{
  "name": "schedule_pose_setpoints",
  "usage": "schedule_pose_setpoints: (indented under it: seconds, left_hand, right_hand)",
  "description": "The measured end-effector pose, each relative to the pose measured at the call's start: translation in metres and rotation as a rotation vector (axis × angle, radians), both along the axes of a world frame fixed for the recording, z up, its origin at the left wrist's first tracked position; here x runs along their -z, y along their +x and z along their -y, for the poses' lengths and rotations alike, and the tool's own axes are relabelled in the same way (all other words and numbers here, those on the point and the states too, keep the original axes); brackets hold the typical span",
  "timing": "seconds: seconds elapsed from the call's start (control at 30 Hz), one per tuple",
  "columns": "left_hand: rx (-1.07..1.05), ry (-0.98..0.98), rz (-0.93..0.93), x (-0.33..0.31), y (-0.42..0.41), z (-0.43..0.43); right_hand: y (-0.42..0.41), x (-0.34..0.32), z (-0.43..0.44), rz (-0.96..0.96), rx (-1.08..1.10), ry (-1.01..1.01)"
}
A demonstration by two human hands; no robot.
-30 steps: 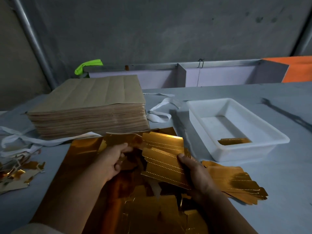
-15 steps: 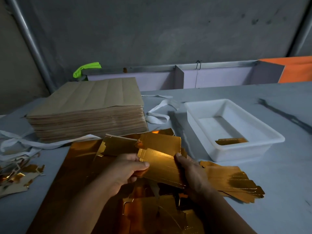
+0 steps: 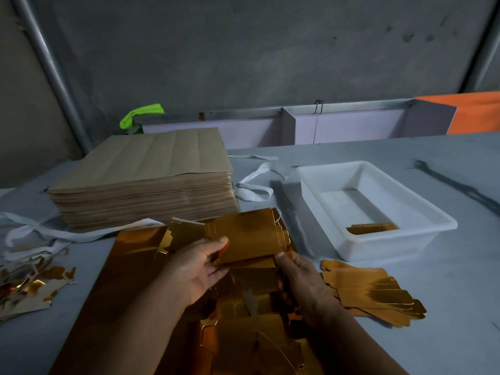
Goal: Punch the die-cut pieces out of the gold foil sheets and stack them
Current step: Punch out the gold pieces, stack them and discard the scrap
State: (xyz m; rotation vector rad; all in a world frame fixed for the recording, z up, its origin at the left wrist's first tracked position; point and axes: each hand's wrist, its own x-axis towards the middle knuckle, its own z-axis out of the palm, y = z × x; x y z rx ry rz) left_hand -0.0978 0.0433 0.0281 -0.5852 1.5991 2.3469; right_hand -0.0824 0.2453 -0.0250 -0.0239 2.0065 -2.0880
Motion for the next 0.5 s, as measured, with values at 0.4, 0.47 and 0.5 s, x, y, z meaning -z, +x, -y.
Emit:
schedule_pose_setpoints:
  seconds: [0.4,0.47,0.5]
  left_hand:
    - [-0.264,-0.209,-0.086,0.010,-0.015,-0.004]
    - [-0.328,-0.163,-0.087,0.009,-0.018,0.006]
    - [-0.357,-0.139,-0.075,0.009,-0.020,0.011]
  right_hand:
    - [0.005,-0.003,0.006,-0.060,0.088,0.064]
    - [0.005,-0.002,0.006,-0.085,0.105,0.068]
    - [0.005,-0.001,0.006,-0.085,0.096,0.064]
